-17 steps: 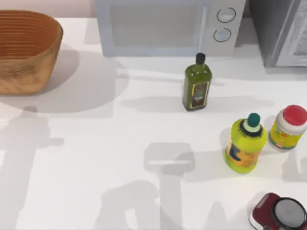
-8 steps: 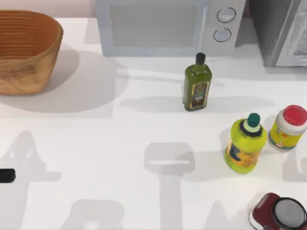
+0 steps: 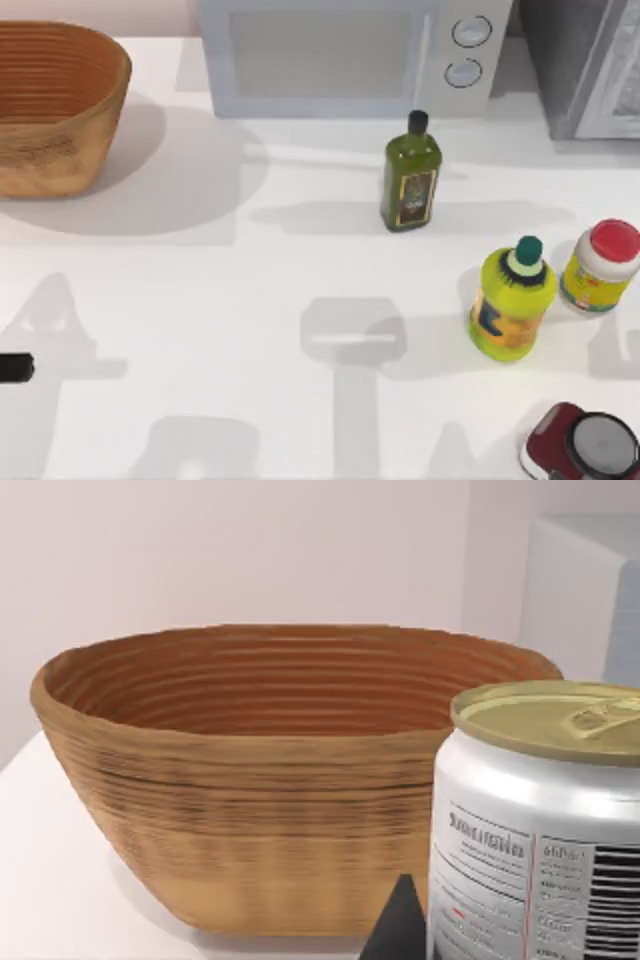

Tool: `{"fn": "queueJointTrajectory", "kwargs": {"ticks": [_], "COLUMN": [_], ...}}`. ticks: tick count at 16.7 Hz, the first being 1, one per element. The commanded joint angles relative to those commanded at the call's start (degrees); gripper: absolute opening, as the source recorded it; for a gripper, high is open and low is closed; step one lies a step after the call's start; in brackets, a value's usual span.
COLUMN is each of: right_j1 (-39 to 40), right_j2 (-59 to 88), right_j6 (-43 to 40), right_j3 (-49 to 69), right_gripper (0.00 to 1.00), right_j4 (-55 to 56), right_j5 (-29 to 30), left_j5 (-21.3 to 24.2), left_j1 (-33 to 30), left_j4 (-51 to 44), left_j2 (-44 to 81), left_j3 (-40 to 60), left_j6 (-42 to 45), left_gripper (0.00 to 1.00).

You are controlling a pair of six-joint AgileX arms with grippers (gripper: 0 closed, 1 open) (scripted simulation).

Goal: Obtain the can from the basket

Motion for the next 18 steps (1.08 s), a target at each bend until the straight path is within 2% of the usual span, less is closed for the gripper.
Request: {"fn": "queueJointTrajectory", "kwargs": {"ticks": [4,8,12,18], "right_j1": [0.0,0.0,0.0,0.0], "right_j2": [0.0,0.0,0.0,0.0], "right_j6": [0.0,0.0,0.0,0.0], "right_j3": [0.0,0.0,0.0,0.0], "right_gripper": [1.0,1.0,1.0,1.0], "right_j4": [0.0,0.0,0.0,0.0], "right_j5": [0.0,0.0,0.0,0.0], "left_j5": [3.3,10.4,20.4,38.4], "left_j1": [-0.6,-2.1,-4.0,-6.6], "left_j4": [5.8,16.4,29.2,48.4], "left_j2": [7.9,25.4,49.5,85.5], "left_j3": [4.0,11.4,20.6,35.5], "left_j6": [0.4,1.2,2.0,3.1], "left_gripper": [0.0,0.0,0.0,0.0]}}
